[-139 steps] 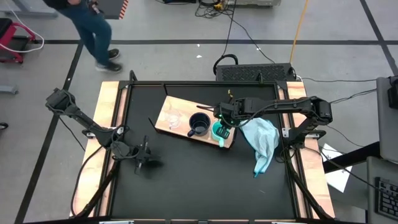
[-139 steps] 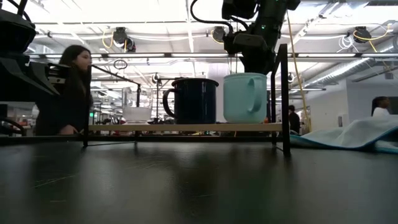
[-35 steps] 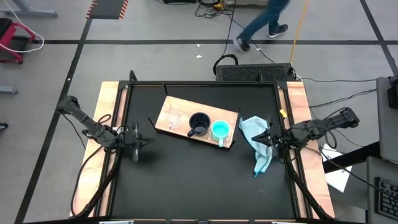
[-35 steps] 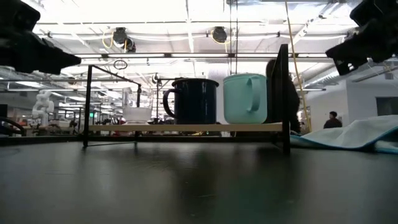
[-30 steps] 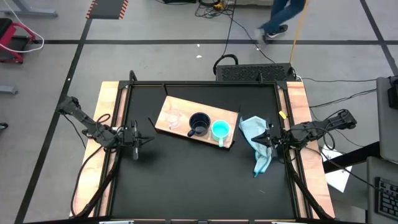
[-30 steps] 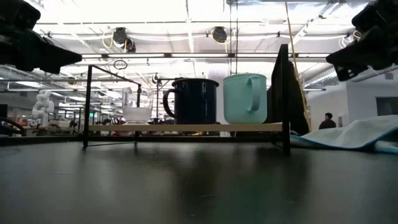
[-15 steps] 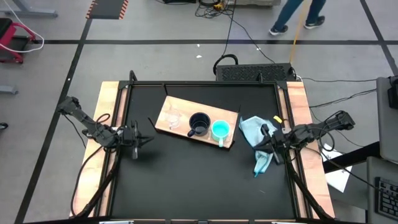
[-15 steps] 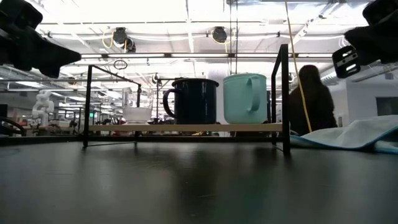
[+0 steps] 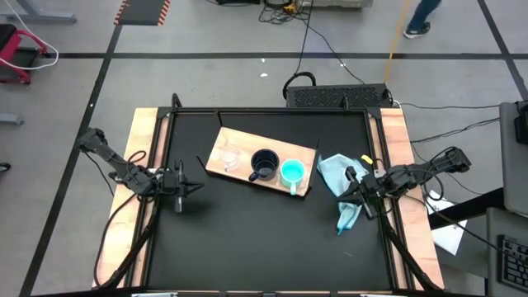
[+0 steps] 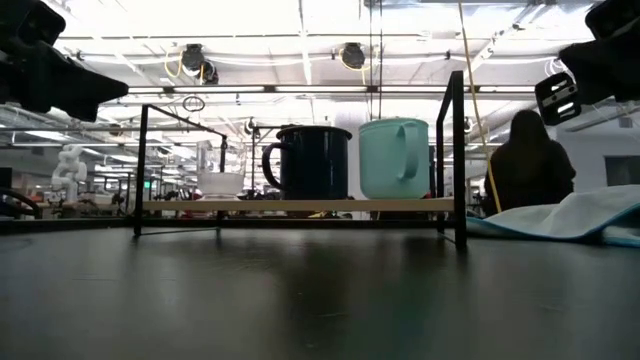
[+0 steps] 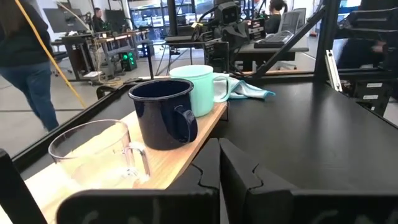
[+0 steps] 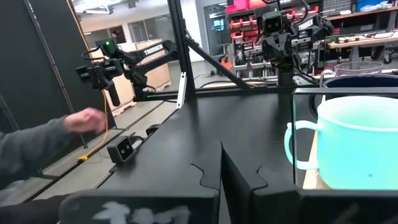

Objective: Stack small to large cups/mugs on shelf
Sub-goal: Return to Home Position

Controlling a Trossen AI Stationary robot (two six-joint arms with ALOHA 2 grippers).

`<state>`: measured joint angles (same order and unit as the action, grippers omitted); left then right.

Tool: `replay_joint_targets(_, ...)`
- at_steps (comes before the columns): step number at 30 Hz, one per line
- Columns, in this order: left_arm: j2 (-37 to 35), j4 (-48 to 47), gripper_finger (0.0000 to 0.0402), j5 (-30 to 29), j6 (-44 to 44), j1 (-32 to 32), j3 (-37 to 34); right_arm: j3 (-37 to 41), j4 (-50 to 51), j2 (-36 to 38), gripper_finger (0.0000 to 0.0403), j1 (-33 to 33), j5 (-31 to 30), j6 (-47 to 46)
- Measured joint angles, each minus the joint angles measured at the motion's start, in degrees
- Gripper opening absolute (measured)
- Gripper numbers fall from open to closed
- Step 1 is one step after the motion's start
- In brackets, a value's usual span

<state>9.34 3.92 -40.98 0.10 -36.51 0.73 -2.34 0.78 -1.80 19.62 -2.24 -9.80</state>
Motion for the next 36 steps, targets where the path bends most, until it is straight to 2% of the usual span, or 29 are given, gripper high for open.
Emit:
replay_joint_targets(11, 0.00, 0.04, 0.0031, -0.01, 0.17, 0.00, -0.02, 0.05, -3.47, 0.00, 0.0000, -0.02, -0.04, 0.00)
replay_joint_targets(36, 0.00, 0.11, 0.0031, -0.01, 0.04, 0.00, -0.04, 0.07, -4.37, 0.00, 0.0000, -0.02, -0.04, 0.02)
